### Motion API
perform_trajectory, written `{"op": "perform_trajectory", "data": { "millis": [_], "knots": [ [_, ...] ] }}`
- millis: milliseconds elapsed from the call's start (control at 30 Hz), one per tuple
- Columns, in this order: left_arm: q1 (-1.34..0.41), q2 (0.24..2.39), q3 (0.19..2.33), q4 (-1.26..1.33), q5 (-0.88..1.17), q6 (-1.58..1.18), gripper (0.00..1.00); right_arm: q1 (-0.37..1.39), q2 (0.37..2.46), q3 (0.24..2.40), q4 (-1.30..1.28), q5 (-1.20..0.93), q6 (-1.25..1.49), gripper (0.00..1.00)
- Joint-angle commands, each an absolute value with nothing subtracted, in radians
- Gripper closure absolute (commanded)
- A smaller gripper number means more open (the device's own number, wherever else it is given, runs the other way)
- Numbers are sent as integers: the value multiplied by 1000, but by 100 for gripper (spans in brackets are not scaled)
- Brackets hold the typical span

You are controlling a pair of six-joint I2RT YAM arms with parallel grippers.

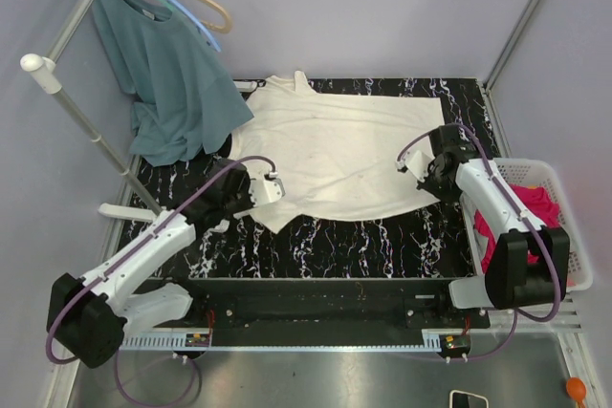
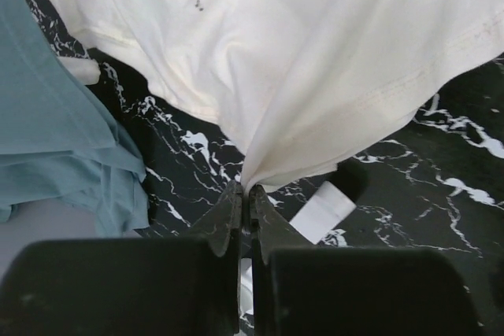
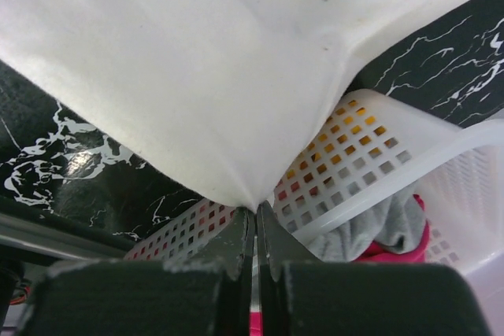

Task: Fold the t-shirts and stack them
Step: Fold the tshirt

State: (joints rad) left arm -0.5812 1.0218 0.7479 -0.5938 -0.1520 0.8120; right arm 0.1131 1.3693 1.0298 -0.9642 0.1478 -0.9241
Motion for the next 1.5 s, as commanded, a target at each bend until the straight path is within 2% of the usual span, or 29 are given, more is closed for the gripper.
{"op": "perform_trajectory", "data": {
  "millis": [0,167,767,1467],
  "knots": [
    [-473,1092,854,-468,-101,882,100,109,1416,1123,-1012,167,-1035,100],
    [-379,1207,933,-433,-45,896,100,92,1491,1190,-997,170,-1055,100],
    [-305,1575,1218,-328,-23,920,100,21,1785,1408,-916,156,-1086,100],
    [-299,1798,1382,-244,-37,910,100,18,1968,1516,-847,193,-1091,100]
  ]
}}
